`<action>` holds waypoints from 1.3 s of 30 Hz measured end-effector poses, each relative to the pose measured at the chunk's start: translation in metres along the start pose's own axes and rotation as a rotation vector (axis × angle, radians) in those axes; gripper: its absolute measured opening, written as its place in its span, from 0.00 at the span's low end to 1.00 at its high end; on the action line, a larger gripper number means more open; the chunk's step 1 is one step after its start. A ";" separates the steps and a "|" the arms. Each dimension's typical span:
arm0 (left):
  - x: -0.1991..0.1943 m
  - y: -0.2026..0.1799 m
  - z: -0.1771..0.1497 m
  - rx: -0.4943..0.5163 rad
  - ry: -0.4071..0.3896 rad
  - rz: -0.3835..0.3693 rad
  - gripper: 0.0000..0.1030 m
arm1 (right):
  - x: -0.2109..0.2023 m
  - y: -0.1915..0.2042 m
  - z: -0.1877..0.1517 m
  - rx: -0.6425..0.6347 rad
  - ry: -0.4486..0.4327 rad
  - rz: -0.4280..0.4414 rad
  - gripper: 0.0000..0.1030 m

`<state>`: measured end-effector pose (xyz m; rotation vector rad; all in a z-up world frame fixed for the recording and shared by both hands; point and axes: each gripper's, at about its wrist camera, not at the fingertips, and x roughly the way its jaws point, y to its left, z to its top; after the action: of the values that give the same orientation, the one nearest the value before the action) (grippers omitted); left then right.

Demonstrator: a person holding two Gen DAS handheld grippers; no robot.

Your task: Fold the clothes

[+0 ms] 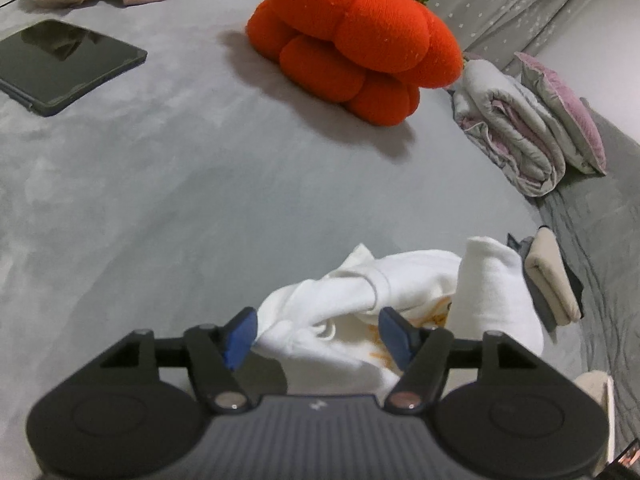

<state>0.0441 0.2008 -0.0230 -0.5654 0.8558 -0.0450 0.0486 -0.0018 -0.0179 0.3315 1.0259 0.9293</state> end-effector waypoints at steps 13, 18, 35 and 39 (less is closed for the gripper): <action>0.003 0.004 -0.008 0.040 0.062 0.033 0.62 | -0.052 0.003 0.031 -0.057 -0.108 -0.047 0.58; 0.001 0.011 -0.011 0.011 0.099 -0.017 0.57 | -0.088 -0.013 0.046 -0.008 -0.260 -0.076 0.58; 0.026 0.000 -0.038 0.040 0.229 -0.051 0.51 | -0.024 -0.065 0.084 0.017 -0.306 -0.335 0.59; 0.029 -0.016 -0.045 0.151 0.173 0.004 0.26 | -0.017 -0.075 0.082 0.040 -0.321 -0.362 0.43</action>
<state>0.0331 0.1594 -0.0590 -0.4221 1.0127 -0.1557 0.1518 -0.0452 -0.0137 0.3040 0.7754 0.5092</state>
